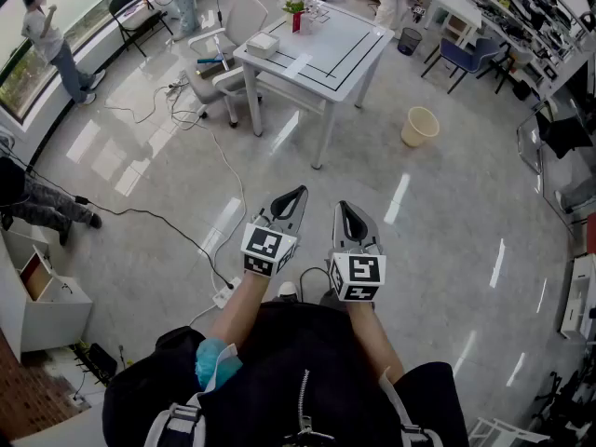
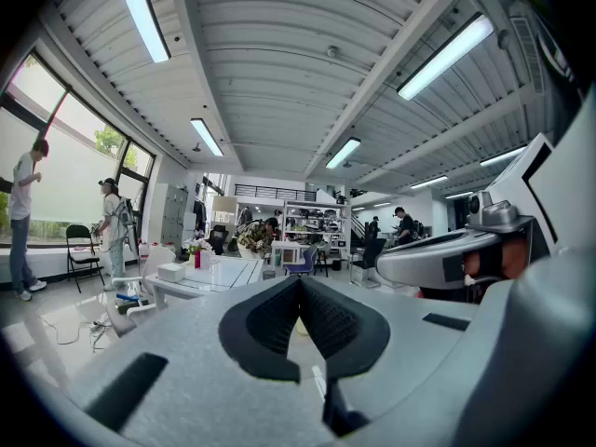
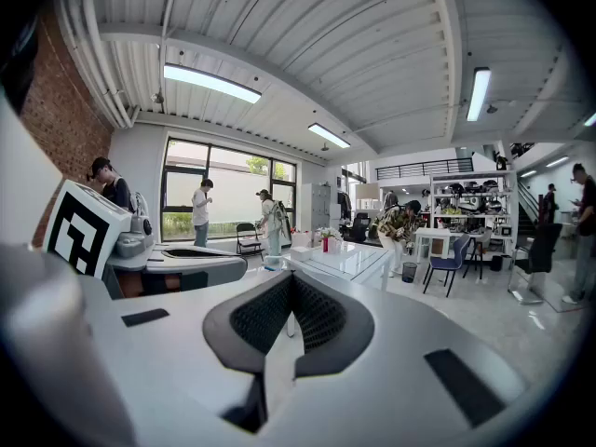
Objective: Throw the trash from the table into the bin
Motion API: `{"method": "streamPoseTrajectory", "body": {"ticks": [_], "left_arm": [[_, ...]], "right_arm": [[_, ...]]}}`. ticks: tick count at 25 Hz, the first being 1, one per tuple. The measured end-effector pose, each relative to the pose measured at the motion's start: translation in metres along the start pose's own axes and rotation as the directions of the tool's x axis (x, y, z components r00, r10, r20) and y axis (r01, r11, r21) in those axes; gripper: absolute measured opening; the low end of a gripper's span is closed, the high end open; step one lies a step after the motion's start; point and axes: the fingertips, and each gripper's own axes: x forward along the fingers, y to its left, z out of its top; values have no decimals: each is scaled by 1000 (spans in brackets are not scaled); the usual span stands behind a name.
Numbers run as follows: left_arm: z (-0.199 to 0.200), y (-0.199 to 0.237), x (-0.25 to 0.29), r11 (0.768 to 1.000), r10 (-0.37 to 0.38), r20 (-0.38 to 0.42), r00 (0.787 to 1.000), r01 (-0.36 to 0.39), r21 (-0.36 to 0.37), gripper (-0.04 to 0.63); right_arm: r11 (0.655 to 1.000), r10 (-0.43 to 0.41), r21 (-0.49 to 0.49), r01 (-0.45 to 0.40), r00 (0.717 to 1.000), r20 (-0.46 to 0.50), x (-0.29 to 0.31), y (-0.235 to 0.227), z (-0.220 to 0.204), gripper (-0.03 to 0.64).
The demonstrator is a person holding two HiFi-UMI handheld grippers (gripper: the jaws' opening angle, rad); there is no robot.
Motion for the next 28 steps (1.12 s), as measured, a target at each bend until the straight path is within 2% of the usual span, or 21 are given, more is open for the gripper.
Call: {"method": "streamPoseTrajectory", "body": {"ticks": [15, 23, 28], "left_arm": [[-11, 9, -6, 1000, 6, -24, 1000, -7, -29, 5], [-11, 13, -1, 1000, 2, -22, 1000, -2, -20, 5], [-10, 17, 4, 1000, -2, -34, 999, 1, -14, 5]], "right_arm": [[1000, 24, 7, -24, 1000, -18, 7, 17, -6, 9], [999, 10, 37, -11, 1000, 27, 8, 9, -3, 12], [999, 22, 34, -21, 1000, -9, 13, 6, -6, 12]]}}
